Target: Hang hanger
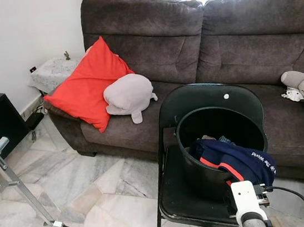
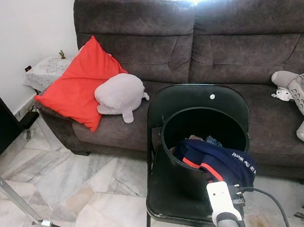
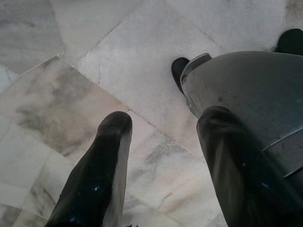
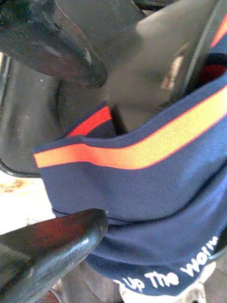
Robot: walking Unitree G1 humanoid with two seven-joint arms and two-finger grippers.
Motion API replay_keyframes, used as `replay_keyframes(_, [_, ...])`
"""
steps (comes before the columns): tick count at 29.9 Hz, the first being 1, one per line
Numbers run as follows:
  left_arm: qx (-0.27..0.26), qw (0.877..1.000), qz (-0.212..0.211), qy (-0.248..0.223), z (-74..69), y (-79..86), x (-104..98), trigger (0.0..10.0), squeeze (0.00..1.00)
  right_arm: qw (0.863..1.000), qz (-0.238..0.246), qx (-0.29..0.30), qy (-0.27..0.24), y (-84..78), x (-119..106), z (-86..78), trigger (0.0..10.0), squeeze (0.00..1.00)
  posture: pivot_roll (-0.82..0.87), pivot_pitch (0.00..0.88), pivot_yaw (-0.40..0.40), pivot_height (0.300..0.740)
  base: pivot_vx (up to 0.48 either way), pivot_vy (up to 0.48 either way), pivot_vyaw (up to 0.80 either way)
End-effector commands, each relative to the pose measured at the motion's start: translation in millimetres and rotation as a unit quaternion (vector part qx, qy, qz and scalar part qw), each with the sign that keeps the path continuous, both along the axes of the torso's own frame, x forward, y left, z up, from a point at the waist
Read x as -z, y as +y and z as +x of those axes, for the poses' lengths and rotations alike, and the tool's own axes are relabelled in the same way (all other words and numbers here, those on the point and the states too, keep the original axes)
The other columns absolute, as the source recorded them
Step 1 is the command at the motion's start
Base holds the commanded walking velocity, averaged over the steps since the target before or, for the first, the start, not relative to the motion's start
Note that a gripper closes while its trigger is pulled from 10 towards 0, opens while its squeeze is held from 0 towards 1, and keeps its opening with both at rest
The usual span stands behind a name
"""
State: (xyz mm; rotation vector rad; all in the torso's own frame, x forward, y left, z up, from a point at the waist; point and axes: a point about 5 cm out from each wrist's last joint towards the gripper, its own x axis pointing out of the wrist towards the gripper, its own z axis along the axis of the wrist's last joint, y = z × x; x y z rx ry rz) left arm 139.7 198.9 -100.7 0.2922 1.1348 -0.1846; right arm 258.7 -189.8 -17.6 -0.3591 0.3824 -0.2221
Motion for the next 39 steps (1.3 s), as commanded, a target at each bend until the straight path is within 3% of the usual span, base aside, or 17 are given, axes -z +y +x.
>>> replay_keyframes(1, [0.005, 1.000, -0.009, 0.018, -8.7, -5.9, 4.0, 10.0, 0.00, 1.000, -0.010, 0.003, -0.008, -1.0, -2.2, 2.1, 10.0, 0.00, -0.03, 0.000, -0.016, 0.740, 0.000, 0.000, 0.00])
replay_keyframes(26, [0.007, 1.000, -0.012, 0.018, -8.1, -6.5, 3.8, 10.0, 0.00, 0.991, -0.079, 0.062, -0.092, -24.3, -23.3, 4.6, 10.0, 0.00, -0.04, 0.000, -0.018, 0.740, 0.000, 0.000, 0.00])
replay_keyframes(39, [0.013, 1.000, -0.013, 0.018, -7.1, -6.5, 3.4, 10.0, 0.00, 0.985, -0.108, 0.118, -0.068, -40.1, -14.8, -13.6, 10.0, 0.00, -0.05, 0.000, -0.016, 0.740, 0.000, 0.000, 0.00])
